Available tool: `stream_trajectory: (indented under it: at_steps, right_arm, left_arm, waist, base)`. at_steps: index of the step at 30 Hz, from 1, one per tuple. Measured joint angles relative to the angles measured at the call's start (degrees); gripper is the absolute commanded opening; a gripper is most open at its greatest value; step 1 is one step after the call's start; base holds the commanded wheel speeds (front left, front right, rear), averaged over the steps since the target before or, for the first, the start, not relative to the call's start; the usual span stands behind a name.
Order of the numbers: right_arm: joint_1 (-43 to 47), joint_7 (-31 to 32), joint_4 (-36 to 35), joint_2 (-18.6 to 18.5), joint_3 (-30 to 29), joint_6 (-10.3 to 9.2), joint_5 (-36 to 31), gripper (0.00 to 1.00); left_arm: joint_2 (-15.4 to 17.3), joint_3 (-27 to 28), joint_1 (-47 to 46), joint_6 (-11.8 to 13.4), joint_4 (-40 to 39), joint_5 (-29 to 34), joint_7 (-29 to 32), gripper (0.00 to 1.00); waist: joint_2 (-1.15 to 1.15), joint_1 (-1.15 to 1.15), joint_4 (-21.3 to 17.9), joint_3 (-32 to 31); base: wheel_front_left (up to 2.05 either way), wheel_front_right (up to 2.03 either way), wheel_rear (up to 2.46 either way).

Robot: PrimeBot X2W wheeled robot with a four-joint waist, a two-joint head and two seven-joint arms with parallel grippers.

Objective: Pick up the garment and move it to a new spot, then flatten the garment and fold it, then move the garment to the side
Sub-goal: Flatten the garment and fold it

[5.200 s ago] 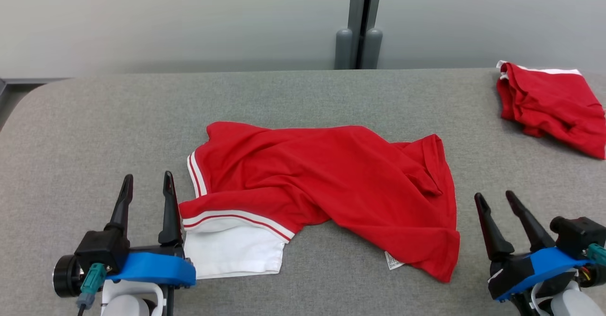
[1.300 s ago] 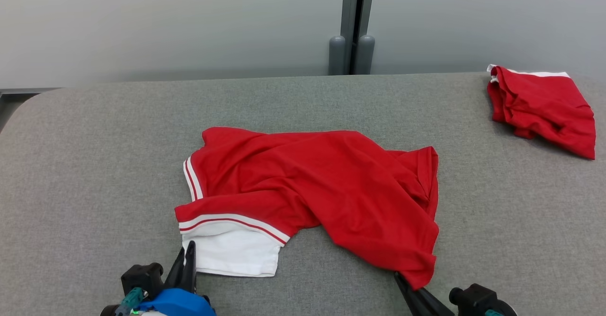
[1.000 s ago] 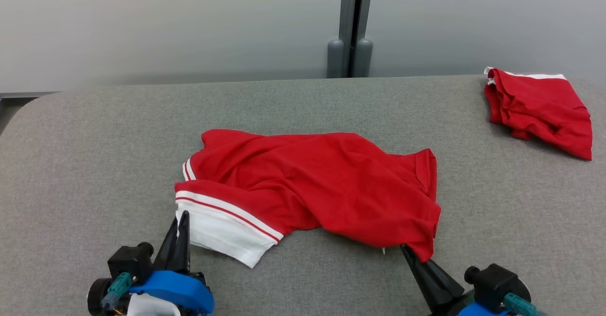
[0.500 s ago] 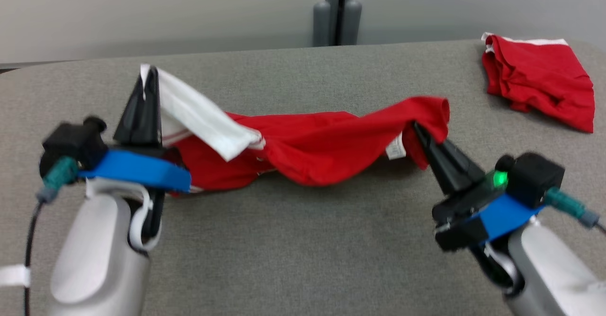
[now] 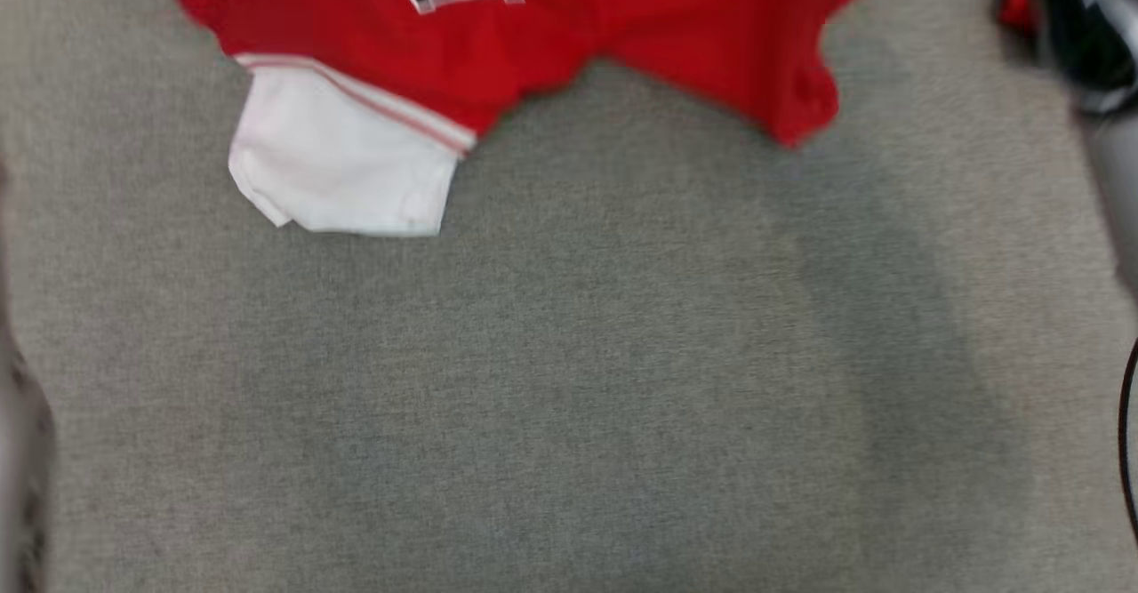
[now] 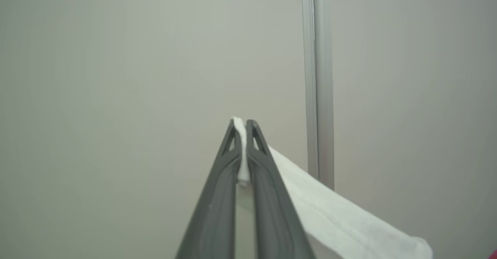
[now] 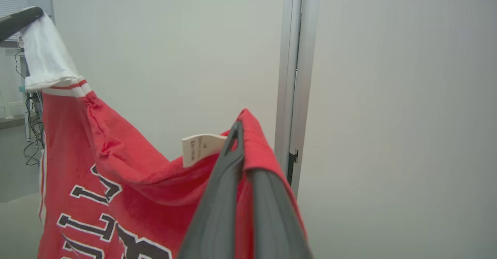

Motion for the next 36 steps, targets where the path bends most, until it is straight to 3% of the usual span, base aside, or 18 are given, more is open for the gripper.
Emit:
stream_trajectory:
  at_steps: [9, 17, 23, 28, 35, 36]
  right_arm:
    - [-19.26, -0.99, 13.97, -0.48, -1.03, 0.0, 3.94, 0.0]
    - [-23.65, -2.0, 19.69, -1.82, 4.38, 0.0, 5.25, 0.0]
    - [-20.13, -3.38, 20.94, -2.6, 11.09, 0.0, 8.12, 0.0]
    - [-12.81, -5.65, 19.52, -3.59, 16.44, 0.0, 10.2, 0.0]
    - [3.31, -7.1, 12.7, -6.02, 22.4, 0.01, 12.16, 0.0]
    - [3.31, -7.1, 12.7, -6.02, 22.4, 0.01, 12.16, 0.0]
  left_arm:
    - [1.11, -3.8, -22.45, 0.0, 11.5, -0.12, -2.61, 0.0]
    - [0.88, -7.22, -25.18, -0.01, 16.19, -1.8, -4.82, 0.0]
    - [0.63, -7.04, -16.44, 0.34, 16.17, -3.53, -6.93, 0.0]
    - [0.88, -6.16, -4.04, 1.72, 13.16, -5.0, -8.68, 0.0]
    - [1.98, -1.55, 19.29, 5.75, 2.7, -7.84, -9.87, 0.0]
    - [1.98, -1.55, 19.29, 5.75, 2.7, -7.84, -9.87, 0.0]
  waist:
    - [0.0, 0.0, 1.63, 3.49]
    - [0.0, -0.01, 2.69, 3.4]
    - [0.0, -0.02, 2.86, 4.01]
    - [0.0, -0.02, 2.72, 3.9]
    - [0.0, -0.03, 3.05, 0.28]
    - [0.0, -0.03, 3.05, 0.28]
  base:
    - [0.0, 0.0, 0.0]
    - [0.0, 0.0, 0.0]
    - [0.0, 0.0, 0.0]
    - [0.0, 0.0, 0.0]
    - [0.0, 0.0, 0.0]
    - [0.0, 0.0, 0.0]
